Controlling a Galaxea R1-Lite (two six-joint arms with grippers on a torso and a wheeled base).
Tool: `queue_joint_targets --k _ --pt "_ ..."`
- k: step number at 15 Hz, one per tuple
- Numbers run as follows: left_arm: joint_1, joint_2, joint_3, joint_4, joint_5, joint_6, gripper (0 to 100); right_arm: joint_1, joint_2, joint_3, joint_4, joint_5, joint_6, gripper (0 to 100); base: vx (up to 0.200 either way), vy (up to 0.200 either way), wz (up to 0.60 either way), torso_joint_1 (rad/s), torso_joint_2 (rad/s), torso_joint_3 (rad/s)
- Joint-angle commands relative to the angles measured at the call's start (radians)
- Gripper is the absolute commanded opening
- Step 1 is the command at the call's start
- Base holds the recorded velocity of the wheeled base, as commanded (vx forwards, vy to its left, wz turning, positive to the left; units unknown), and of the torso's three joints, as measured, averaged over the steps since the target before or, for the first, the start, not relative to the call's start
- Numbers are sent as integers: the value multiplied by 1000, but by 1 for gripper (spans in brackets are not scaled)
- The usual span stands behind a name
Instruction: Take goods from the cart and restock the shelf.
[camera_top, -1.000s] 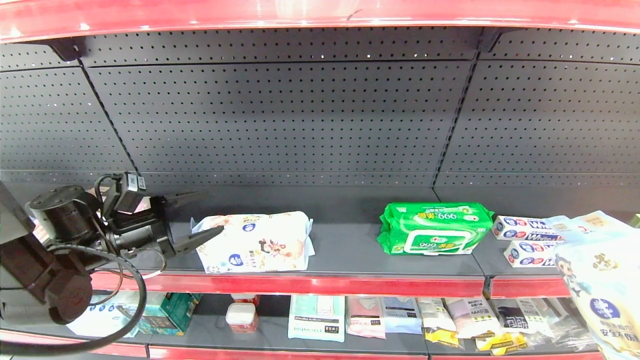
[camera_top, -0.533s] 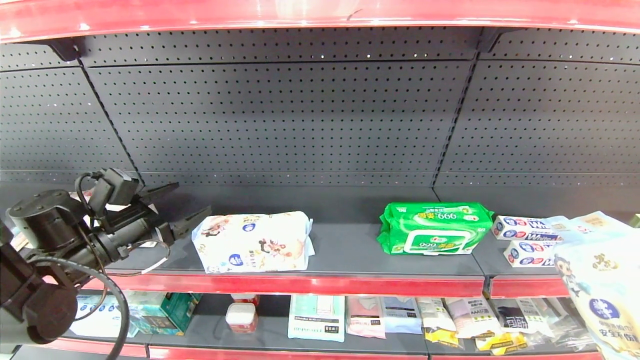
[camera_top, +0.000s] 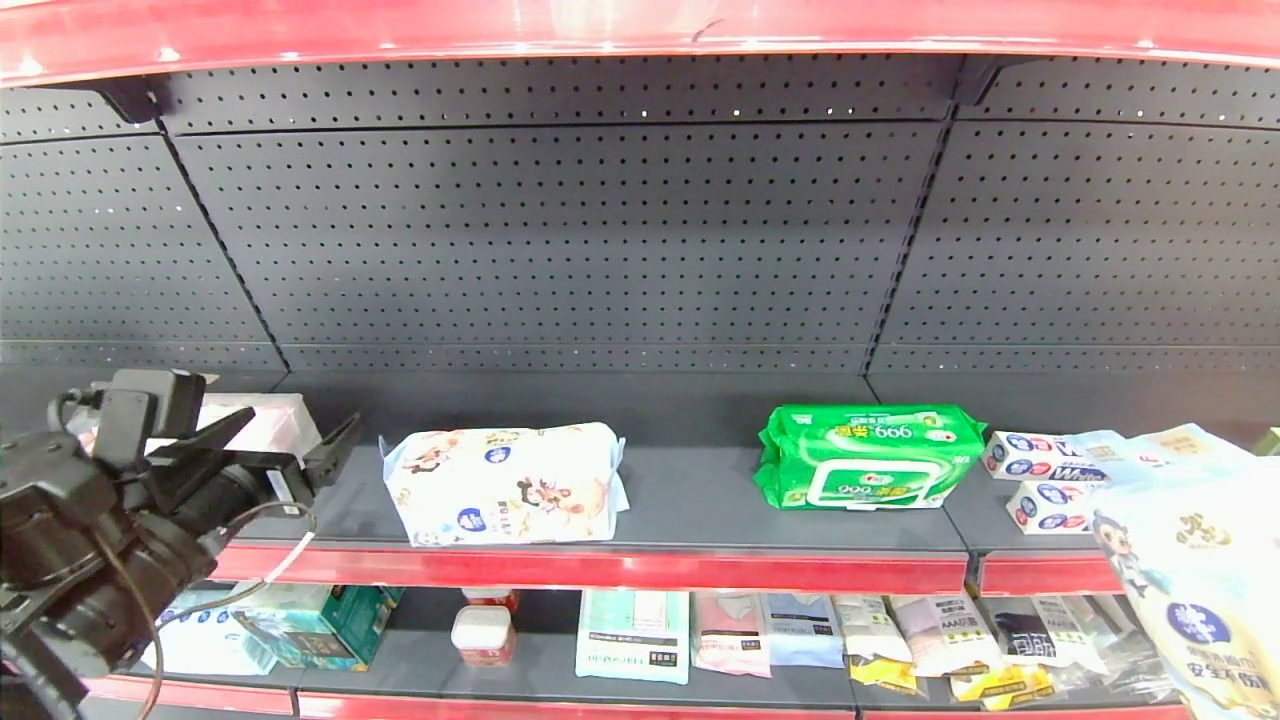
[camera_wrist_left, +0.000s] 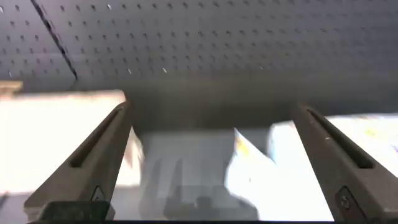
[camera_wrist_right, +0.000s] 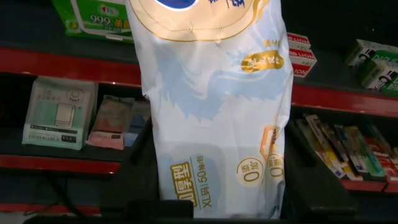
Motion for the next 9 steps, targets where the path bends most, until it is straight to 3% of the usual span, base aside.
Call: queue_joint_targets --k 1,3,6,7,8,9 --pt "-22 -211 102 49 8 -12 100 3 2 -14 0 12 0 0 0 0 0 0 0 0" --pt "-22 -331 83 204 25 -16 100 3 14 -31 2 14 -2 0 0 0 0 0 0 0" --pt "-22 -578 -21 549 83 -30 100 5 60 -89 5 15 -2 0 0 0 0 0 0 0" --pt "-22 -691 -61 721 83 -47 100 5 94 -118 5 17 -3 0 0 0 0 0 0 0" --pt "-22 -743 -79 805 83 -53 100 5 108 -128 5 17 -3 0 0 0 0 0 0 0" --pt "-22 -883 -138 1039 75 -67 100 5 131 -146 5 17 -3 0 0 0 0 0 0 0"
